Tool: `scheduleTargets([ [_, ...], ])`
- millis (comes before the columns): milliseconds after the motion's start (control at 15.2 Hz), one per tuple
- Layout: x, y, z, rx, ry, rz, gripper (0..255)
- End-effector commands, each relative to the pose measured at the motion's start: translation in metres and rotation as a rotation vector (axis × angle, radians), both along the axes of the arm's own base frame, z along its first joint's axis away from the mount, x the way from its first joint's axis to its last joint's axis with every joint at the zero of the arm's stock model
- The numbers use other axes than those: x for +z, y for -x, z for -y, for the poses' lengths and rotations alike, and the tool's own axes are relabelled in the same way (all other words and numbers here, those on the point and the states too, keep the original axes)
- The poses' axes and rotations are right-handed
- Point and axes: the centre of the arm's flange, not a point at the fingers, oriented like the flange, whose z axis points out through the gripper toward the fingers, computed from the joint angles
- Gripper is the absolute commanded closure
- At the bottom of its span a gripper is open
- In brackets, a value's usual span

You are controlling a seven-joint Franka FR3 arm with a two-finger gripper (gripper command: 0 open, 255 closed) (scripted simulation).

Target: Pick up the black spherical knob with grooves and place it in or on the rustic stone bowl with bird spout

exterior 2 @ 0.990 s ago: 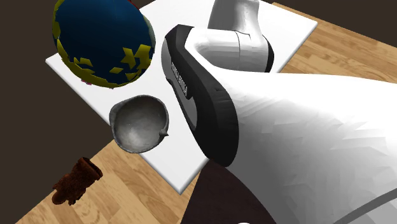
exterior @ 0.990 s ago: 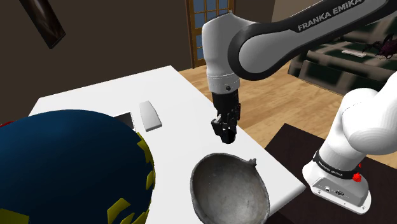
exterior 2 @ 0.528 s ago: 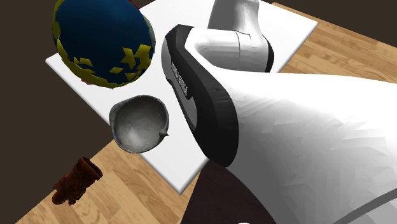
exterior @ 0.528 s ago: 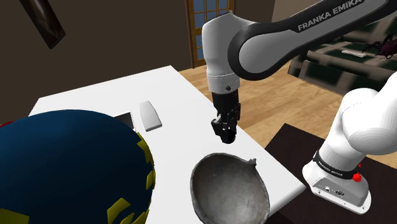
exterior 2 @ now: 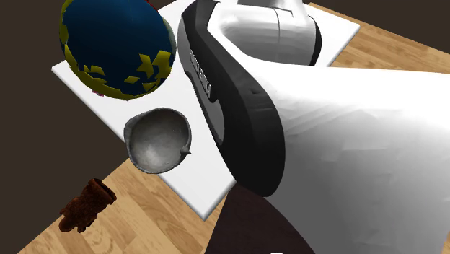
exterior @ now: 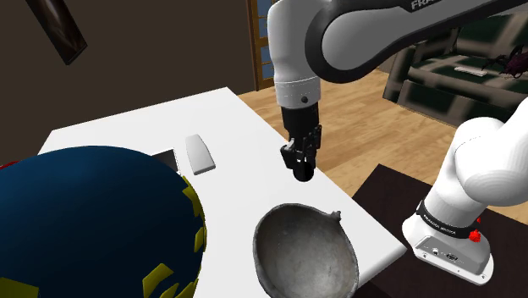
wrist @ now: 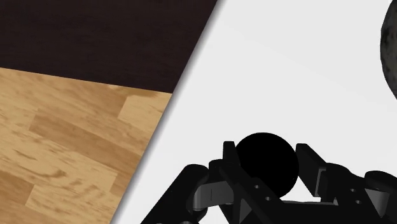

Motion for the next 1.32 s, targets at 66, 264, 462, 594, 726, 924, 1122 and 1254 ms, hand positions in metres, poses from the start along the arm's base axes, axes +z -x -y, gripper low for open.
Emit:
scheduleTargets([
  [66, 0.016, -0.001, 0.001, 0.0, 0.0, 0.0, 255],
  [264, 0.032, -0.001, 0.001, 0.0, 0.0, 0.0, 255],
  [462, 0.048, -0.001, 0.001, 0.0, 0.0, 0.0, 255],
  [594, 0.058, -0.001, 0.001, 0.0, 0.0, 0.0, 255],
  [726, 0.069, -0.001, 0.001, 0.0, 0.0, 0.0, 255],
  [924, 0.084, -0.001, 0.001, 0.0, 0.0, 0.0, 255],
  [1122, 0.1, -0.001, 0.001, 0.0, 0.0, 0.0, 255],
  [1254, 0.111, -0.001, 0.001, 0.0, 0.0, 0.0, 255],
])
